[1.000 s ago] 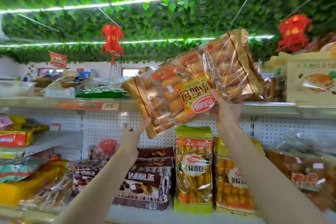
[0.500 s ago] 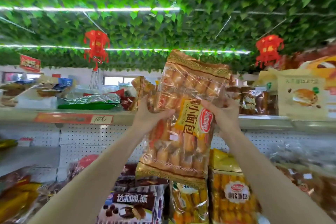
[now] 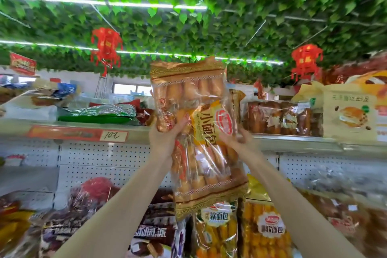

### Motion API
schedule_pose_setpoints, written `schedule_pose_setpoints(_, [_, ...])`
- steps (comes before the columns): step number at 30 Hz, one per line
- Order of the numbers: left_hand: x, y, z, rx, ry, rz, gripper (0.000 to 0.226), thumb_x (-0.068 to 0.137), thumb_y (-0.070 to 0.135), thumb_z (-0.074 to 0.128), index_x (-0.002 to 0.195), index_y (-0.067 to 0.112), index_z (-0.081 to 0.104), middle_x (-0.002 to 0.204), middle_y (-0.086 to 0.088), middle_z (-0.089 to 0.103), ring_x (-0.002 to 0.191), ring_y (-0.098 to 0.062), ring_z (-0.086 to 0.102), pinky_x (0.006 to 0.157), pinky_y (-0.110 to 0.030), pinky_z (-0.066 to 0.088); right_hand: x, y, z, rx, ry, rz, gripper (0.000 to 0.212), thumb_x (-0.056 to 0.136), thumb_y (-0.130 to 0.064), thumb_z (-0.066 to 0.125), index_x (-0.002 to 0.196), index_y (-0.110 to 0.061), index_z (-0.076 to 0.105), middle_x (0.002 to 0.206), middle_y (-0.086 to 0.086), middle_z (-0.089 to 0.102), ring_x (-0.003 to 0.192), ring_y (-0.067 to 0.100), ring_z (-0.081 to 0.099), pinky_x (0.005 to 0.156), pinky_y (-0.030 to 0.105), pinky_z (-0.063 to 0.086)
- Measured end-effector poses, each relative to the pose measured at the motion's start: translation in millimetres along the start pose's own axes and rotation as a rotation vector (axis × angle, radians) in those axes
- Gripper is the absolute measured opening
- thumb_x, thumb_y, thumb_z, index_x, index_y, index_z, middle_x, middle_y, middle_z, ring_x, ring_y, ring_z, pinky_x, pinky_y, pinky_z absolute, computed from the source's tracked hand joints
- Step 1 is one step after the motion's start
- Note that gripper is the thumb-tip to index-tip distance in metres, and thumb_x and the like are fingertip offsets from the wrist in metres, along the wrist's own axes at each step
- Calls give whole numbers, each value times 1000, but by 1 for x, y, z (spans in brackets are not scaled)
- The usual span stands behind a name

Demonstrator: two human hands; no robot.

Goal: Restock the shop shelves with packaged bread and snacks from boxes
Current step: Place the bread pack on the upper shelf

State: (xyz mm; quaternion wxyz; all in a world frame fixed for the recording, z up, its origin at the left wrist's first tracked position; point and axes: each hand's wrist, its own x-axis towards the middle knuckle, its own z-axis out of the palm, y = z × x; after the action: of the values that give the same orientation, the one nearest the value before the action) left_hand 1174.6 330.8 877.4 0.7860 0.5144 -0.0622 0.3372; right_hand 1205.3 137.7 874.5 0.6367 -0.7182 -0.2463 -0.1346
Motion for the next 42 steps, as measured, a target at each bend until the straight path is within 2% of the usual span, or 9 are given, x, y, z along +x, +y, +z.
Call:
schedule_pose_setpoints(4, [7,-2,-3,-98,70,-51,44,72,19,80,112,13,62,99,-6,74,83,-23,73,71,-40,59,1,13,1,-43,-48,6,82,62,-50,77,134,-28,46,118,-10,64,96,6,60,80,23,43])
schedule_pose_setpoints(8, [12,-5,-10,-8,22,-31,88,53,37,87,130,18,49,114,-5,69,100,-21,68,89,-50,54,10,12,-2,-1,40,-36,54,71,-32,82,119,-28,57,98,-17,66,85,-2,61,67,15,45])
schedule_pose_setpoints(13, [25,3,-24,450,177,215,144,53,40,91,153,26,-12,162,-6,0,148,-24,8,118,-54,15,17,9,-10,-67,99,-56,82,54,-39,88,128,-18,60,110,-3,72,91,12,70,77,26,56])
schedule_pose_setpoints(19, [37,26,-31,1025,168,460,137,55,68,75,154,24,-8,162,-10,-13,148,-26,-14,116,-51,-12,22,-2,-18,-221,54,-64,116,31,-62,91,130,-13,59,123,5,66,108,21,65,99,45,50])
schedule_pose_setpoints(25, [49,46,-37,1047,-97,239,152,30,80,71,154,30,-3,161,-4,16,147,-26,18,118,-56,11,23,-8,-26,-266,-87,-101,54,55,-24,89,104,-24,67,84,-13,74,83,5,70,65,10,50])
schedule_pose_setpoints(30, [47,52,-42,840,-272,92,154,27,64,88,153,31,7,140,2,48,119,-23,55,104,-50,44,22,-17,-29,-276,-165,-142,35,59,-19,87,88,-27,70,78,-10,75,72,4,71,62,11,51])
schedule_pose_setpoints(34, [43,46,-46,732,-150,129,123,37,47,90,142,17,34,119,5,57,104,-19,59,99,-41,46,25,-19,-25,-390,-139,-153,74,40,-47,87,109,-23,71,87,-10,76,81,4,71,83,29,55])
schedule_pose_setpoints(38, [41,43,-42,566,-24,240,79,52,28,92,117,21,46,98,8,61,88,-10,61,82,-30,50,28,-26,-21,-551,-7,-264,75,47,-55,84,115,-33,64,95,-21,67,89,0,63,89,23,49])
schedule_pose_setpoints(42, [46,43,-34,399,115,271,79,51,28,94,117,21,51,104,1,65,95,-22,66,89,-48,54,35,-22,-15,-949,354,-443,102,52,-93,48,137,-37,50,133,-6,55,134,21,33,112,42,7])
